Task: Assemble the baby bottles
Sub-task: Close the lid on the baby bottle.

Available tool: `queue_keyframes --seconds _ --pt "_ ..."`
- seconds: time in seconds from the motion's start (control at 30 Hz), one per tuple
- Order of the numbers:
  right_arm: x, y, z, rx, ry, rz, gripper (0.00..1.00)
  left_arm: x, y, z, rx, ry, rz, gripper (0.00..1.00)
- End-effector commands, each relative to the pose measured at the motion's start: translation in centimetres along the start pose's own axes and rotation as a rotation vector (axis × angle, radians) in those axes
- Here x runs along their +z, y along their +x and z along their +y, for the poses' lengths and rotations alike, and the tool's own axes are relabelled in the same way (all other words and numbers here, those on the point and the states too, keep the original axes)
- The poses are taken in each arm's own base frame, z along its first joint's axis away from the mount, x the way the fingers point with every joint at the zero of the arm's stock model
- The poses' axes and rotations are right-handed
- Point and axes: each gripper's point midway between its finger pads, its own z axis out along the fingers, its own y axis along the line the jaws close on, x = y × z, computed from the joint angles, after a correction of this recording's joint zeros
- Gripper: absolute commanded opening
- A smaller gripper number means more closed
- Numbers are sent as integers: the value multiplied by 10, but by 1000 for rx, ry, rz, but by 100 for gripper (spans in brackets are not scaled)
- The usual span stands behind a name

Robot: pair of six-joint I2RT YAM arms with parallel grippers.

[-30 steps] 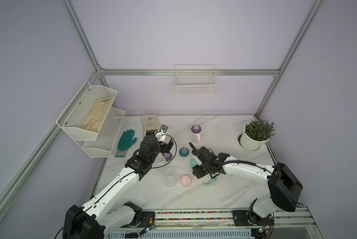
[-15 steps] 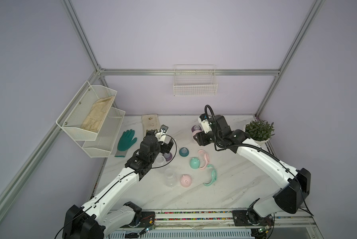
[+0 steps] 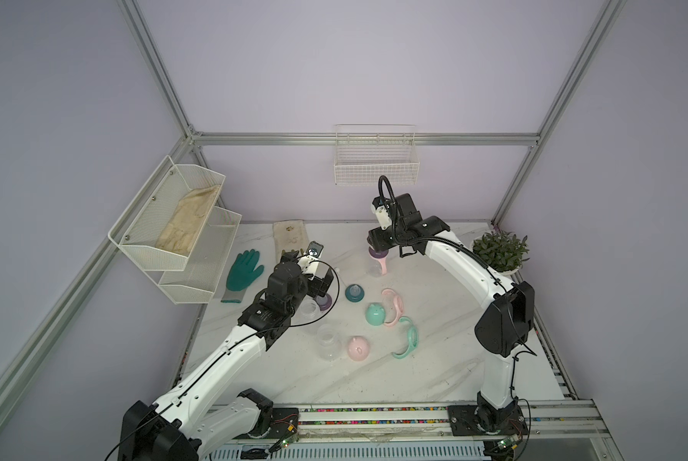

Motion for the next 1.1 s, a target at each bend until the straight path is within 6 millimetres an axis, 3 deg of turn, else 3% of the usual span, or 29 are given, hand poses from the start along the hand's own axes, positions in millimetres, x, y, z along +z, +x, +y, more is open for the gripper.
queue_keyframes --seconds 0.0,0.5,1.07 --pt "-7 -7 -8 -25 14 4 50 -8 -33 10 -19 -15 -80 100" --pt "24 8 -19 -16 -6 61 54 -7 -31 9 -10 -10 -71 100" --pt "38 20 -20 -1 -32 98 64 -1 -26 6 6 -3 -48 100"
